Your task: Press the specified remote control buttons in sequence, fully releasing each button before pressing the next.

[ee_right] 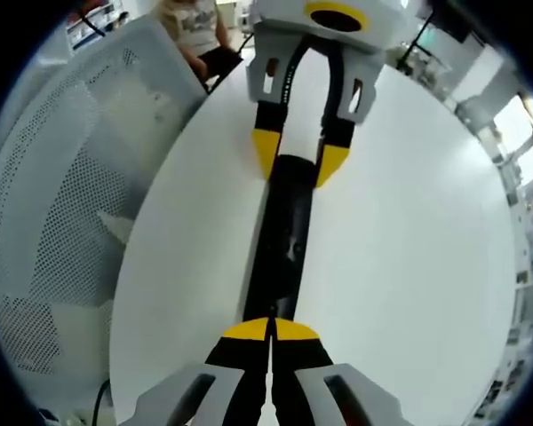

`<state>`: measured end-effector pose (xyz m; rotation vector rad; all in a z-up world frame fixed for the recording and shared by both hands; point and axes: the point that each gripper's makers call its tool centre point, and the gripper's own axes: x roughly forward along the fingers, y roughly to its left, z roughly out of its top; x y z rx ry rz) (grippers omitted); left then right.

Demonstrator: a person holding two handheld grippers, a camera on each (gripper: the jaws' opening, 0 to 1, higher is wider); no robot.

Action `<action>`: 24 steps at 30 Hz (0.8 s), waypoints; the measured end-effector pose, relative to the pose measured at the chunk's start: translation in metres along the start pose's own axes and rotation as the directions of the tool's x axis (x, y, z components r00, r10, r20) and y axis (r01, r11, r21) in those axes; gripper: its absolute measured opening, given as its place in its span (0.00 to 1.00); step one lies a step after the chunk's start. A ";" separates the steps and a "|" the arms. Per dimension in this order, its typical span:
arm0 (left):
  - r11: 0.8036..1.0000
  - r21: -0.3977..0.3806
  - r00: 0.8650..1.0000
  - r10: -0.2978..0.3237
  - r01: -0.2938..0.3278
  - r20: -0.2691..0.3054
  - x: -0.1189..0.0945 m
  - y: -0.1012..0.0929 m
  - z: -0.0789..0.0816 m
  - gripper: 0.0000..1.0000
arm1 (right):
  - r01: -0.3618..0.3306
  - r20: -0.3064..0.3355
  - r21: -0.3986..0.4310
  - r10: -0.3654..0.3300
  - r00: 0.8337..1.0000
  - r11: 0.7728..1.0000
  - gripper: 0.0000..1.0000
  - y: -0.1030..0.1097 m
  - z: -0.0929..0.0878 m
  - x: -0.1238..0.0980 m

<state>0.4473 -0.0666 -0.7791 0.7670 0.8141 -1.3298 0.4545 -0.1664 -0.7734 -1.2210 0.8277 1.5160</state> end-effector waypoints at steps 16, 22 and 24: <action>1.000 0.001 1.000 0.003 -0.003 -0.004 0.000 -0.001 -0.001 0.23 | 0.024 0.060 0.031 -0.026 0.998 0.999 0.00 -0.007 0.017 -0.020; 1.000 0.001 1.000 0.005 -0.005 -0.008 0.001 0.000 -0.001 0.23 | 0.027 0.067 0.037 -0.029 0.997 0.999 0.00 -0.008 0.018 -0.022; 1.000 0.001 1.000 0.005 -0.005 -0.010 0.000 -0.001 -0.001 0.23 | 0.027 0.066 0.036 -0.029 0.997 0.999 0.00 -0.008 0.018 -0.022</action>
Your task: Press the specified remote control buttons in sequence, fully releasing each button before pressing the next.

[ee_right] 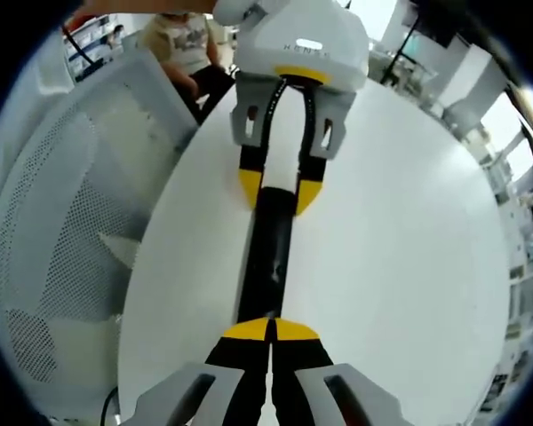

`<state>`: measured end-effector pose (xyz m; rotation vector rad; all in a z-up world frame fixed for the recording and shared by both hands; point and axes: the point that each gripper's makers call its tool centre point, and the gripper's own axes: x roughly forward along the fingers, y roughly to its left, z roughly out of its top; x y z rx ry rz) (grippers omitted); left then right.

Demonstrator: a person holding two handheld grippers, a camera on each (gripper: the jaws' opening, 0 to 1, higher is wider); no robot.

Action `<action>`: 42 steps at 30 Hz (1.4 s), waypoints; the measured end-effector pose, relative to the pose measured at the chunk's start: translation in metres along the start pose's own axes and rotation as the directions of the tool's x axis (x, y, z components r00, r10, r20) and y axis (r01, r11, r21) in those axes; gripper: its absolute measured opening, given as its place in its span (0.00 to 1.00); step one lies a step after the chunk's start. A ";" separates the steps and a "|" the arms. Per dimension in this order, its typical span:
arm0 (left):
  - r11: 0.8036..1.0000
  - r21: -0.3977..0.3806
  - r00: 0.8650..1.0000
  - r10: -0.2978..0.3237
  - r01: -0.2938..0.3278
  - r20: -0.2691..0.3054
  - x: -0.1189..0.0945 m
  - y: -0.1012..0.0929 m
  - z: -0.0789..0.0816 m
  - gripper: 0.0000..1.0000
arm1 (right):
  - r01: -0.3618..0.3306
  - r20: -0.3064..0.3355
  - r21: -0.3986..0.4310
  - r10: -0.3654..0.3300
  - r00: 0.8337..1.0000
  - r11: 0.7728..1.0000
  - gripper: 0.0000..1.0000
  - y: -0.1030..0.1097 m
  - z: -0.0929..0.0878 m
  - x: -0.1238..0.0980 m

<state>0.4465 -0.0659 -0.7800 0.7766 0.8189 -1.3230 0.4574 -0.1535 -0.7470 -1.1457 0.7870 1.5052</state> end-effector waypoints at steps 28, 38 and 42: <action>1.000 -0.003 1.000 0.002 -0.002 0.008 -0.001 -0.001 0.001 0.23 | -0.028 -0.015 0.011 0.028 0.999 1.000 0.00 0.005 -0.008 0.012; 1.000 -0.005 1.000 0.002 -0.002 0.014 -0.001 -0.001 0.001 0.23 | -0.037 -0.018 0.009 0.037 0.999 0.999 0.00 0.006 -0.009 0.018; 1.000 -0.004 1.000 0.001 -0.001 0.013 -0.001 0.000 0.001 0.23 | -0.040 -0.019 0.006 0.040 0.999 0.999 0.00 0.006 -0.009 0.020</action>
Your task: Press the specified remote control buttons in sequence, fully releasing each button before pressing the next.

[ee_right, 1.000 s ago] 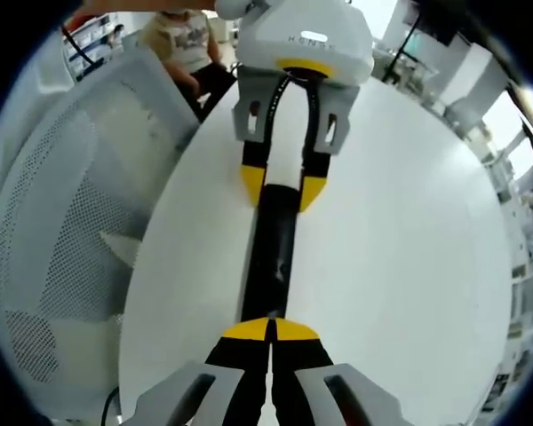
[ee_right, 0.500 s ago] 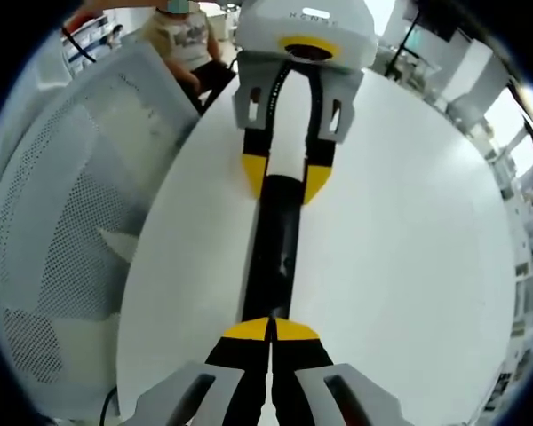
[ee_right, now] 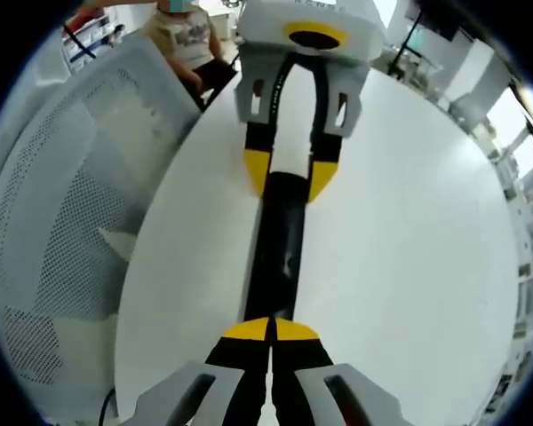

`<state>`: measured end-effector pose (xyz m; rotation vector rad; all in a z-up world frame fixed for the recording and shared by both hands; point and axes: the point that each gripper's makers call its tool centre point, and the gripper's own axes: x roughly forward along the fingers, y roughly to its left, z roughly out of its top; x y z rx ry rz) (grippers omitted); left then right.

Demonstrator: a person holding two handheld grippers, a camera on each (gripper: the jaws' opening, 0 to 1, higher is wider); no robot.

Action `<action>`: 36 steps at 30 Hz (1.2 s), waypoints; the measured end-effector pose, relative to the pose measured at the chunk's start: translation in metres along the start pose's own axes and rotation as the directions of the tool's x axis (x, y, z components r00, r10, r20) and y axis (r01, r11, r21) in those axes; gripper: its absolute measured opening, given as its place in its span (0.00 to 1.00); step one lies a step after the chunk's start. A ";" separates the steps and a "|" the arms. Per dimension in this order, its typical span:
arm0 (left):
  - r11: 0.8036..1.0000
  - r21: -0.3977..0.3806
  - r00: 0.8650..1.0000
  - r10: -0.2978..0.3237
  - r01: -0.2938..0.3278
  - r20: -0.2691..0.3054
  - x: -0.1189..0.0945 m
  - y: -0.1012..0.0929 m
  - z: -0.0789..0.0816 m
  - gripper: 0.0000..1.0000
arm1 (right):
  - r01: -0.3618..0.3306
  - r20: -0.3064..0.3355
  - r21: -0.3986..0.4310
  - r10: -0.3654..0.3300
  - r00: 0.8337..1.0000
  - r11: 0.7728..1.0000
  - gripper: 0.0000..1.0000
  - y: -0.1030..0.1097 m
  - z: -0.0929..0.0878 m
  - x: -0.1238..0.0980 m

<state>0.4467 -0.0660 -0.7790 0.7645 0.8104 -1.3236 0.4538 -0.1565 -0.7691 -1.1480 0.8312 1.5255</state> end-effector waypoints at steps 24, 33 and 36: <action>1.000 -0.004 1.000 -0.001 0.001 0.010 0.000 -0.001 0.000 0.23 | -0.015 -0.026 0.006 0.015 1.000 1.000 0.00 0.001 -0.001 0.006; 1.000 -0.007 1.000 0.000 0.000 0.007 0.000 0.000 -0.001 0.23 | -0.011 -0.016 0.006 0.011 1.000 1.000 0.00 0.000 0.000 0.006; 1.000 -0.008 1.000 0.000 0.000 0.007 0.001 0.001 -0.001 0.23 | -0.007 -0.015 0.008 0.007 1.000 1.000 0.00 0.001 0.000 0.006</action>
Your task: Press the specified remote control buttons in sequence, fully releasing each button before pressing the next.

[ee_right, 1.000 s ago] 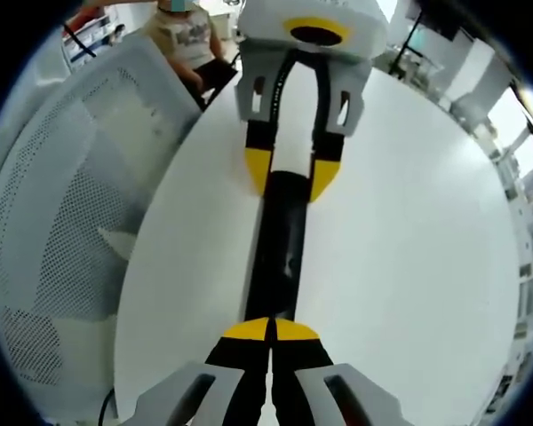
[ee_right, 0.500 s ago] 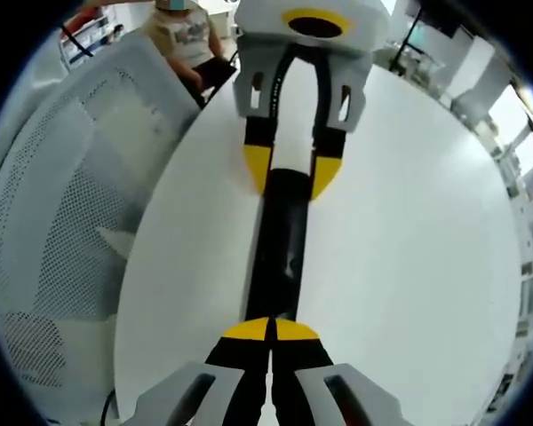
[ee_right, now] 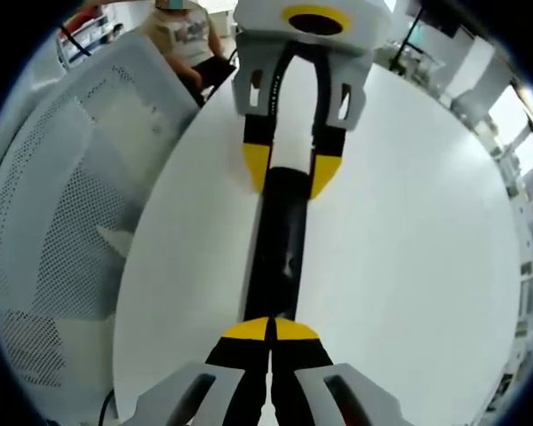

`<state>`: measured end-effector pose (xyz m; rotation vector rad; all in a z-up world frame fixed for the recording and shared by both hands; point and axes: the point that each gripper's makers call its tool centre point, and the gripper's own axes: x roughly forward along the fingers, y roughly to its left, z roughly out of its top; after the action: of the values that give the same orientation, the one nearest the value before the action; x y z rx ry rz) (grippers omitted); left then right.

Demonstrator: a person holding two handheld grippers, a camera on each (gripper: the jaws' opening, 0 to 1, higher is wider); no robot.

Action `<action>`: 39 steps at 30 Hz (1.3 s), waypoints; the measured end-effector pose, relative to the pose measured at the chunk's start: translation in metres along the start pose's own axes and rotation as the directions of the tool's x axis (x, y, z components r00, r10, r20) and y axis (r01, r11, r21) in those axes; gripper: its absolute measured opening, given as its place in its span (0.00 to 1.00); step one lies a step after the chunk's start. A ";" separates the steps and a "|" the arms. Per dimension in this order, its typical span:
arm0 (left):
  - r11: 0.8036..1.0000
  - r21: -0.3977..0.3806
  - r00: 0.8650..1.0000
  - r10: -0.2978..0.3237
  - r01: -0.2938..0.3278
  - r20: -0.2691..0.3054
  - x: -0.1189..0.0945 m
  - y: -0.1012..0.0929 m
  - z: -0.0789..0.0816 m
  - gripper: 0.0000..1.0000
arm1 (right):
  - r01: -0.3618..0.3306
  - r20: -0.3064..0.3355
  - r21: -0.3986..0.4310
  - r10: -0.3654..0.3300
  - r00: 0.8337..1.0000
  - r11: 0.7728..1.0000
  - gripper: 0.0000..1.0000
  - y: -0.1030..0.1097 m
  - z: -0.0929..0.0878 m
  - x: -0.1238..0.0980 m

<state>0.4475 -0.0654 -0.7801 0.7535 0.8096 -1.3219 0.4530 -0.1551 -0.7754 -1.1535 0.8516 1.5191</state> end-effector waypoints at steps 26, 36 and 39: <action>1.000 0.003 1.000 0.002 -0.002 -0.008 -0.001 -0.002 0.001 0.23 | 0.039 0.006 -0.008 -0.039 0.999 0.999 0.00 -0.002 0.000 -0.004; 1.000 0.003 1.000 0.002 -0.002 -0.011 -0.001 -0.002 0.001 0.23 | 0.043 0.042 0.008 -0.043 0.998 0.999 0.00 0.000 0.008 -0.013; 1.000 0.003 1.000 0.002 -0.002 -0.011 -0.001 -0.001 0.001 0.23 | 0.043 0.043 0.005 -0.043 0.998 0.999 0.00 0.000 0.010 -0.014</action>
<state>0.4461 -0.0661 -0.7791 0.7643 0.8150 -1.3188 0.4506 -0.1497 -0.7594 -1.1254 0.7951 1.5013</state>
